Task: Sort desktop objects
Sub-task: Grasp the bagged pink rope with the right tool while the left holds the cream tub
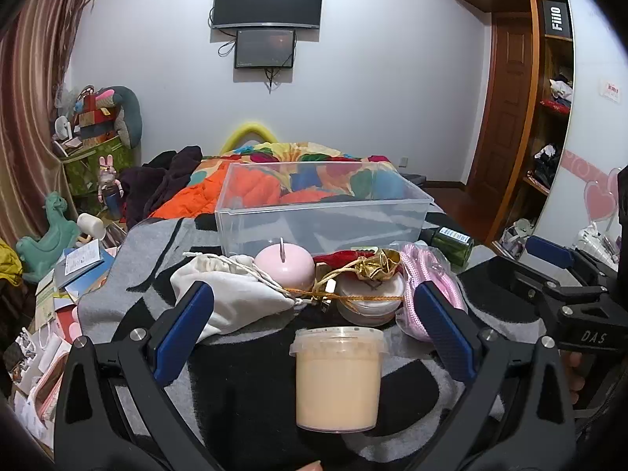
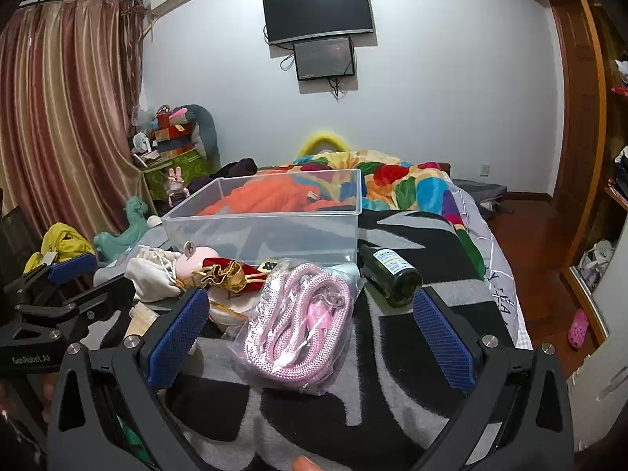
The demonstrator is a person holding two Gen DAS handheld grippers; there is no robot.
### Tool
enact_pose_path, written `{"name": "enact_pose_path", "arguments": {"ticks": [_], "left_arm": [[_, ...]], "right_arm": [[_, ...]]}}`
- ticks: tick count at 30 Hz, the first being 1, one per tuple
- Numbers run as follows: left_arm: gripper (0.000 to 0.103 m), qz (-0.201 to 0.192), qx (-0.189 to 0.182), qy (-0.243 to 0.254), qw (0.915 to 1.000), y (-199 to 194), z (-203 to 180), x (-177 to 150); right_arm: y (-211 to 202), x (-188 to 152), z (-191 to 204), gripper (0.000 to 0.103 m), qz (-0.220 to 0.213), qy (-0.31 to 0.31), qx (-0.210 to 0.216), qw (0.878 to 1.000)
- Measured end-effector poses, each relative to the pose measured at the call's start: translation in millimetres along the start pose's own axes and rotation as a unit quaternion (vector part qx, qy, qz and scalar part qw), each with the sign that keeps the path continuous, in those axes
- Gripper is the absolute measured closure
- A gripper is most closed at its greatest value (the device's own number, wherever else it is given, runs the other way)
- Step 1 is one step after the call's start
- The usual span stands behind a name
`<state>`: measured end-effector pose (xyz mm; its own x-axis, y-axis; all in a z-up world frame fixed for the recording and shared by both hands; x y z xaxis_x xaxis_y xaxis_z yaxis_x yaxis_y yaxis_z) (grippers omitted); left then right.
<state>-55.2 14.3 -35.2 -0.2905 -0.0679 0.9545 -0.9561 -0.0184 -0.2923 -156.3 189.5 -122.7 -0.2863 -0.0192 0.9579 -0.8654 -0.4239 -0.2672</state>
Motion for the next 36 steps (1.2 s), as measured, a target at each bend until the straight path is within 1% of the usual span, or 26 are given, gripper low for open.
{"name": "enact_pose_path", "arguments": {"ticks": [14,17,19,21,24,27,30,36], "left_arm": [[0.0,0.005,-0.006,0.002,1.0,3,-1,-5],[0.0,0.006,-0.011,0.006,0.9999,4,-3,-7],[0.0,0.011,-0.021,0.013,0.9996,5,-6,-12],[0.0,0.02,-0.029,0.021,0.9992,9,-10,-20],[0.0,0.041,-0.027,0.03,0.9984,17,-13,-34],[0.0,0.06,-0.03,0.028,0.9973,24,-15,-47],[0.0,0.074,-0.033,0.025,0.9964,29,-15,-58],[0.0,0.084,-0.024,0.007,0.9961,38,-7,-67]], "right_arm": [[2,-2,-8,0.0,0.0,0.007,0.002,1.0],[4,-4,-9,0.0,0.001,0.008,0.001,1.0],[6,-6,-12,0.0,0.004,0.01,-0.001,1.0],[12,-11,-15,0.0,0.014,0.014,-0.004,1.0],[22,-19,-20,0.0,0.031,0.024,-0.005,0.999],[32,-29,-23,0.0,0.051,0.041,-0.002,0.998],[41,-37,-19,0.0,0.065,0.055,0.009,0.996],[58,-53,-5,0.0,0.094,0.041,0.016,0.995]]}}
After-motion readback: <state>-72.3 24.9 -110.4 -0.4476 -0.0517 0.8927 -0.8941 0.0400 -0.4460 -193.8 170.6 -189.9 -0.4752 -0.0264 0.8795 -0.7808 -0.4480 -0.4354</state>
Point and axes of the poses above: each gripper's, at about its wrist camera, not at the fingertips, and y roughly the way its jaws point, z to its left, x to its top, the point moved 6 cm from there along y, roughly the way its jaws point, and after that the axes turned 14 degrees about -z, right-handed, at the moved point
